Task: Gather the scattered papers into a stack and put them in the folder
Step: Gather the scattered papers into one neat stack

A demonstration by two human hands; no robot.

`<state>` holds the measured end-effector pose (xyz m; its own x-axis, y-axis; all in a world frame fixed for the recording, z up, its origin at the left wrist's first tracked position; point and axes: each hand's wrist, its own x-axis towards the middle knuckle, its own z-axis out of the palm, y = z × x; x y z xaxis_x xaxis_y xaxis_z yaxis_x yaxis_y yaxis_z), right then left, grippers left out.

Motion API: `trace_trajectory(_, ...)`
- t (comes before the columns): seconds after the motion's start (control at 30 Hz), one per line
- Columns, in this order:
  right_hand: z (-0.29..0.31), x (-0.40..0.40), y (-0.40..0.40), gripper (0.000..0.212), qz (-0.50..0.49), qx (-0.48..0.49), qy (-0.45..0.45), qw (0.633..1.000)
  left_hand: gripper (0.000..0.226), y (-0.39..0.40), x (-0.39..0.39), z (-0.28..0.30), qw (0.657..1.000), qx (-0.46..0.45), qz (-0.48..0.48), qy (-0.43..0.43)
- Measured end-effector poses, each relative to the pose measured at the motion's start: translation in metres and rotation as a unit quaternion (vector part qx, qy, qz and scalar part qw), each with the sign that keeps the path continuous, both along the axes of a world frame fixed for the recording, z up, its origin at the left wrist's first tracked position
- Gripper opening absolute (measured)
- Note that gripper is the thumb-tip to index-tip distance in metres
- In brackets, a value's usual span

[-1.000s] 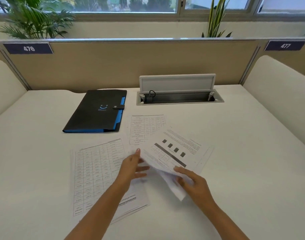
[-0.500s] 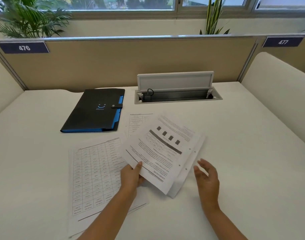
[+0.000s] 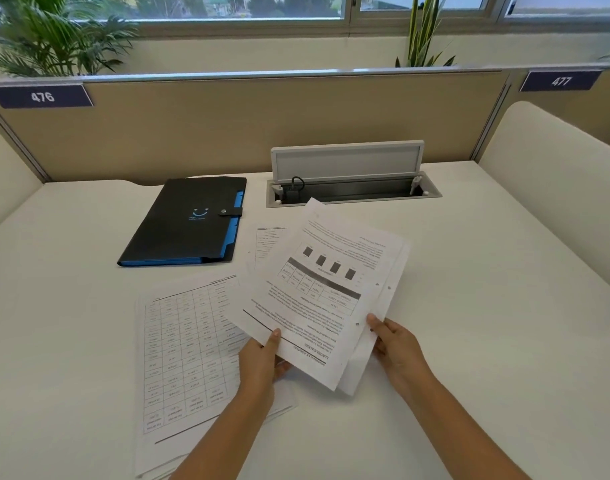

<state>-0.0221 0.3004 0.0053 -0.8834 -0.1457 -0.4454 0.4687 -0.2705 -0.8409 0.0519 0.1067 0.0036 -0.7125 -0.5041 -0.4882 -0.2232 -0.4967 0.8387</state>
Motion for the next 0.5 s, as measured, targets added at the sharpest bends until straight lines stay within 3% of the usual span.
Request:
trace_trajectory(0.13, -0.006, 0.0, 0.002, 0.009, -0.015, 0.045, -0.014, 0.999, 0.019, 0.003, 0.002, -0.002, 1.0, -0.015, -0.014, -0.004)
trace_trajectory(0.37, -0.007, -0.002, 0.002, 0.019, 0.034, 0.12, -0.012, 0.992, 0.021, 0.001, 0.003, -0.009, 0.998, -0.033, -0.052, -0.015)
trace_trajectory(0.5, -0.008, 0.001, -0.001, 0.049, -0.005, 0.15, 0.02, 0.989, 0.019, 0.002, 0.005, -0.014, 0.995, -0.066, -0.076, -0.019)
